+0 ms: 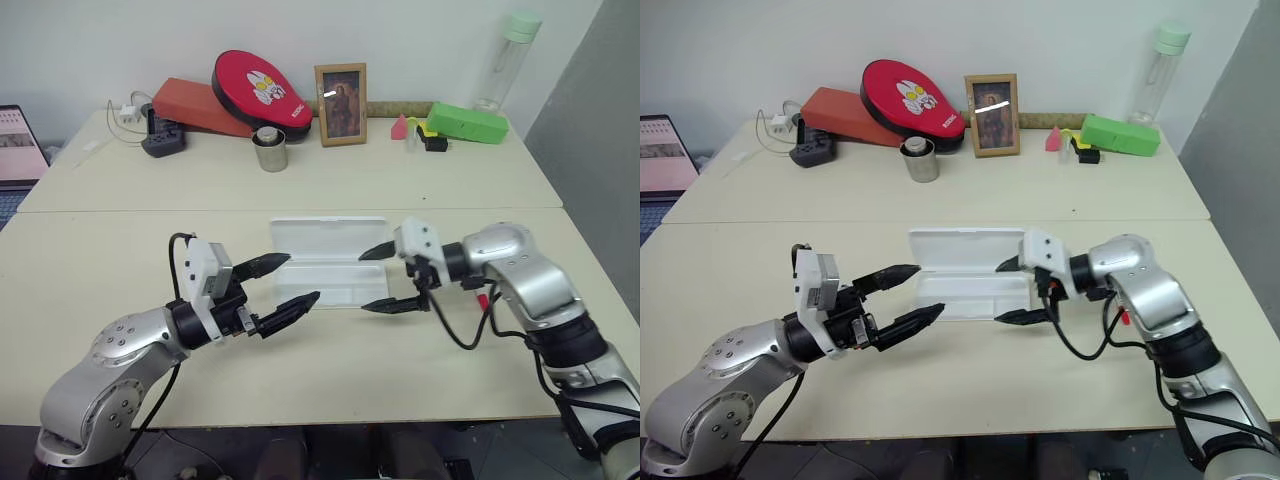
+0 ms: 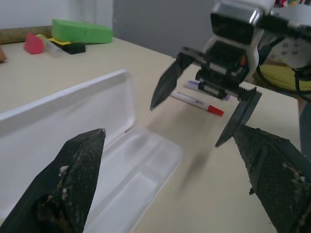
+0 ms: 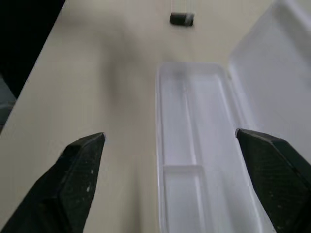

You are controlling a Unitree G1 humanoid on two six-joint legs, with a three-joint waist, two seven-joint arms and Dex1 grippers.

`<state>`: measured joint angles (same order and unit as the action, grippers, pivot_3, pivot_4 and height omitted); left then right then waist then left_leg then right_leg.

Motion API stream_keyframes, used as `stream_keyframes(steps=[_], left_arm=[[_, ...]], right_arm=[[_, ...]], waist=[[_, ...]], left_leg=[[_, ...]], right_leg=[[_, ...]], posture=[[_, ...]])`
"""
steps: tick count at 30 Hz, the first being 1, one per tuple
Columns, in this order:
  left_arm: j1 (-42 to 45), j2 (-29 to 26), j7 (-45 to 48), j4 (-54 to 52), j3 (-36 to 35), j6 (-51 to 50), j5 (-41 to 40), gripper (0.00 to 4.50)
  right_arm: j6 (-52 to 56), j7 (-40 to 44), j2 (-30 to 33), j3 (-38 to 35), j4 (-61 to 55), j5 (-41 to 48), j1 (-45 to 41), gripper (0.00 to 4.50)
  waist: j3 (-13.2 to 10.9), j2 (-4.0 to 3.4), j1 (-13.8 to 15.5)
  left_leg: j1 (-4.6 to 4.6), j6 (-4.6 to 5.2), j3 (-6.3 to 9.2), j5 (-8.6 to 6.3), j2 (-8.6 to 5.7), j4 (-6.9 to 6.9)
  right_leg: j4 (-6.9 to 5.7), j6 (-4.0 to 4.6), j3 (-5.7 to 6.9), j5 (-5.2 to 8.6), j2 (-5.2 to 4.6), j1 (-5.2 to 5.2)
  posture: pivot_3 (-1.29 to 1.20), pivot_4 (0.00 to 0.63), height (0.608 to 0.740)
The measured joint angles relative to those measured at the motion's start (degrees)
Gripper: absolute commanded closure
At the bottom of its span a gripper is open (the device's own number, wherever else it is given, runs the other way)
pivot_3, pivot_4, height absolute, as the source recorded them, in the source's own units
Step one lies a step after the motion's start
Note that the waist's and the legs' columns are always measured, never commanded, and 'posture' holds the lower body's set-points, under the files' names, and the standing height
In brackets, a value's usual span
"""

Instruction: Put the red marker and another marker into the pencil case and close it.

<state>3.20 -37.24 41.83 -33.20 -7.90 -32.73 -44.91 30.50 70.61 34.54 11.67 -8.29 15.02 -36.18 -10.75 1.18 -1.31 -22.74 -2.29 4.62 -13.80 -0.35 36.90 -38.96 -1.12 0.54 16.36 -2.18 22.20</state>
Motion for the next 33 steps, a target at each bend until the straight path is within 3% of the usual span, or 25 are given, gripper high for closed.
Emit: stream_keyframes(steps=[8,17,24,33], left_arm=[[14.25,6.61,3.2,7.89,13.06,0.82,5.43,0.0],[21.03,13.48,7.88,15.82,20.77,4.34,10.63,0.0],[22.41,14.98,9.13,18.01,21.02,5.3,12.18,0.0],[22.38,15.37,8.38,18.11,21.04,7.23,16.07,0.0]], right_arm=[[10.7,-15.62,6.01,-16.78,-0.57,1.52,12.41,0.04],[18.67,-30.74,9.66,-25.23,-0.3,-1.77,16.52,0.04],[24.53,-32.23,8.95,-25.89,-6.02,1.87,18.09,0.04],[29.66,-39.15,2.51,-20.43,-4.82,1.93,16.94,0.04]], waist=[[0.0,0.0,1.13],[0.01,-0.05,0.2],[0.02,-0.06,-0.3],[0.02,-0.07,-0.22]], left_leg=[[-0.05,0.01,-0.22,0.0,-0.05,0.02],[0.02,0.01,-0.3,0.01,-0.03,0.01],[0.04,0.01,-0.28,0.01,-0.01,0.01],[0.01,0.01,-0.25,0.01,-0.02,0.02]], right_leg=[[0.0,-0.01,0.01,0.0,0.0,0.03],[-0.03,-0.01,-0.01,0.0,0.12,0.02],[-0.04,-0.01,-0.01,0.0,0.14,0.01],[-0.04,-0.02,-0.01,0.0,0.1,0.0]], posture=[[0.0,0.15,0.74],[0.0,0.15,0.74],[0.0,0.15,0.74],[0.0,0.15,0.74]])
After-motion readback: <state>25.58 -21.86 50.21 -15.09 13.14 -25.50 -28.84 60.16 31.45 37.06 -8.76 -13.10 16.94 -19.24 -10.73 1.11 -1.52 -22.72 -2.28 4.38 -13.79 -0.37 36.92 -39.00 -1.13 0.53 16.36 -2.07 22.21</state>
